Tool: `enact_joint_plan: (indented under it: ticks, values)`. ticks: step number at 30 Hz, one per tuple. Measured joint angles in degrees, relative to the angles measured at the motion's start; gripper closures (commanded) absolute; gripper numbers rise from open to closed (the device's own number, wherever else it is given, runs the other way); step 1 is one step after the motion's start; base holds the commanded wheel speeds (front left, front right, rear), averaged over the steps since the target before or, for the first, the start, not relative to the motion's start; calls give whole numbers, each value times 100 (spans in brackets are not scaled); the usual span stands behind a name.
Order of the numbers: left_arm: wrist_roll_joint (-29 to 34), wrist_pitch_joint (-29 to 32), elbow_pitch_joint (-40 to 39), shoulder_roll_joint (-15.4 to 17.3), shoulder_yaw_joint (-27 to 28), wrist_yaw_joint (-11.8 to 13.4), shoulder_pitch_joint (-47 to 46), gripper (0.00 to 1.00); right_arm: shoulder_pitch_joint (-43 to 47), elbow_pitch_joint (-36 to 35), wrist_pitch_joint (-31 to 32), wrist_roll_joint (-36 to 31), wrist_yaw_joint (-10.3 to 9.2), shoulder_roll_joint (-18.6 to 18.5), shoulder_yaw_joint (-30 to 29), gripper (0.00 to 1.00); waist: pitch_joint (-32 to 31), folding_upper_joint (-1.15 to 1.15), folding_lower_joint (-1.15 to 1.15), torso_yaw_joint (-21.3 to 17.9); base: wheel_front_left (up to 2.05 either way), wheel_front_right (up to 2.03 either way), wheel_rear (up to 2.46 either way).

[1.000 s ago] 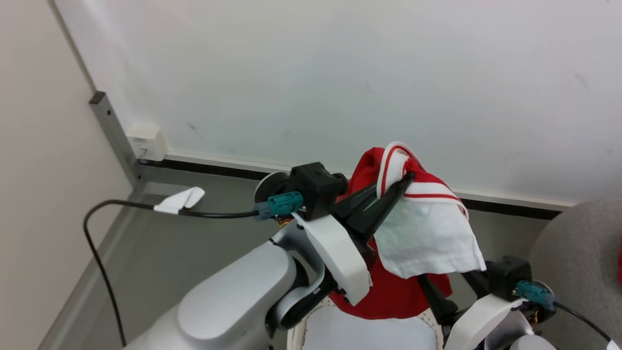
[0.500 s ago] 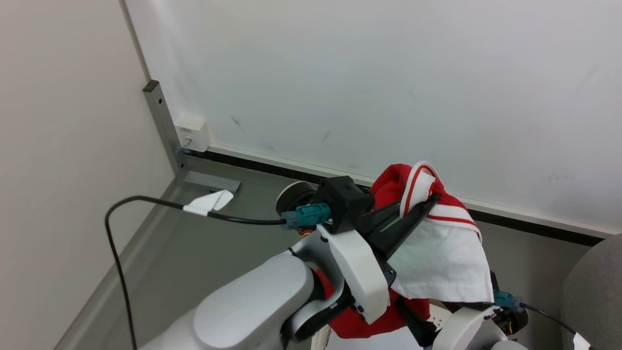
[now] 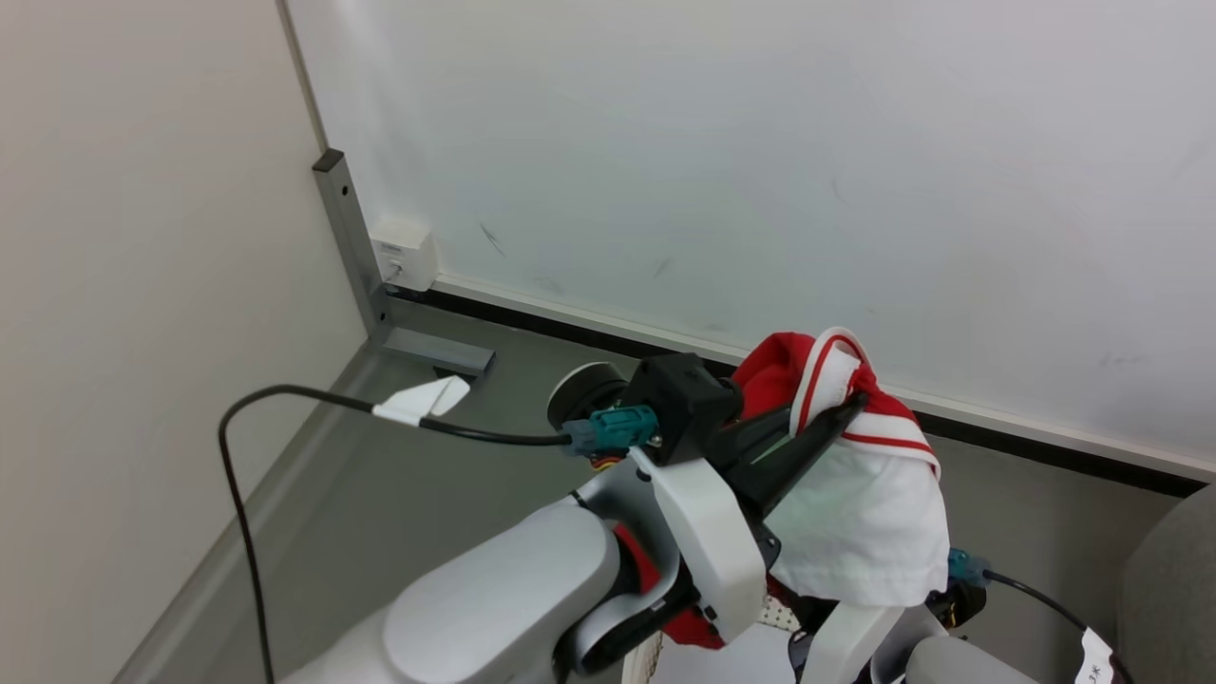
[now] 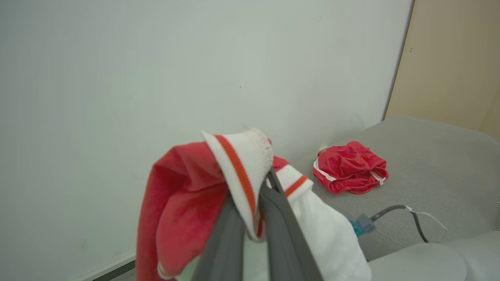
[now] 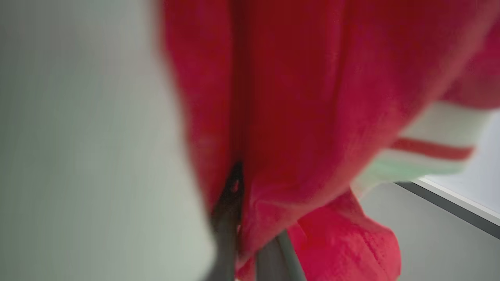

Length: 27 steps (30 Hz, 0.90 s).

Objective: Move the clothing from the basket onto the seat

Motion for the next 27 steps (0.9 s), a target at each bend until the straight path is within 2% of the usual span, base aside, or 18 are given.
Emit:
enact_joint_plan:
  ticks: [6,15,27]
  values:
    - [-47,-32,10,38,24,11,3,100,-194,76,-112,302,0,-16,347,100,29,0,0,-43,0,0,0]
    - [-78,-54,36,112,56,59,13,100,-327,151,-170,549,0,-101,516,100,37,0,0,-186,0,0,0]
    - [-141,-90,79,210,100,108,49,100,-26,-453,-188,91,0,-238,-346,100,46,0,0,-309,0,0,0]
